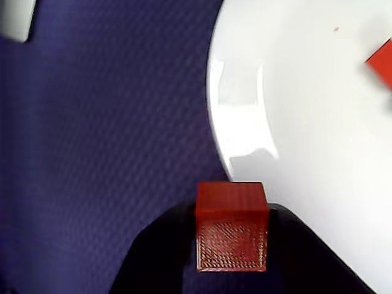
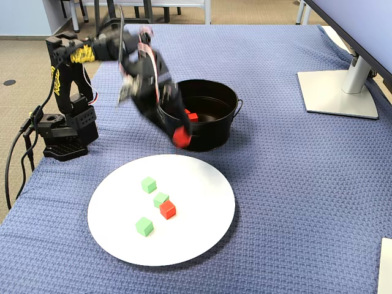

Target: Pick up the red cubes from the white plate and place them in the black recipient

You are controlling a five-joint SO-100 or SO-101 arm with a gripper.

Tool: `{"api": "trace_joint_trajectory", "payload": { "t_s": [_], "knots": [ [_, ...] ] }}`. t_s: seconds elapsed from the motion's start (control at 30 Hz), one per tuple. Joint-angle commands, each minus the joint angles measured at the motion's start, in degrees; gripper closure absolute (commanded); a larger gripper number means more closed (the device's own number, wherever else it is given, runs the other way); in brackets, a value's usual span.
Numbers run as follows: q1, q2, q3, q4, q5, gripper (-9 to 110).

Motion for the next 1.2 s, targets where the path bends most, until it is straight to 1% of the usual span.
{"api": "trace_joint_trajectory", "payload": {
  "t_s": [0.0, 0.2, 0.33, 0.43, 0.5, 0.57, 0.67, 0.77, 0.9, 1.0, 1.07, 1.17],
  "knots": [
    [-10.99, 8.09, 3.08, -1.58, 1.49, 102],
    [-24.7, 8.44, 8.17, -0.97, 5.62, 102],
    [-30.67, 8.0, 10.46, 0.79, 7.47, 101],
    [-31.29, 8.35, 11.43, 0.79, 8.53, 79],
    [-28.65, 8.61, 9.4, 0.88, 9.84, 76],
    [-24.7, 8.61, 6.42, 2.2, 9.49, 75],
    [-17.05, 8.88, 3.25, 3.6, 8.44, 76],
    [-8.0, 8.88, 3.52, 3.25, 6.59, 77],
    [5.8, 5.62, 4.13, -0.44, 6.86, 79],
    [13.45, 0.7, 4.13, -5.27, 9.4, 79],
    [16.7, -2.29, 3.96, -7.29, 7.56, 79],
    [19.07, -7.21, 1.41, -6.68, 0.62, 80]
  ]
}}
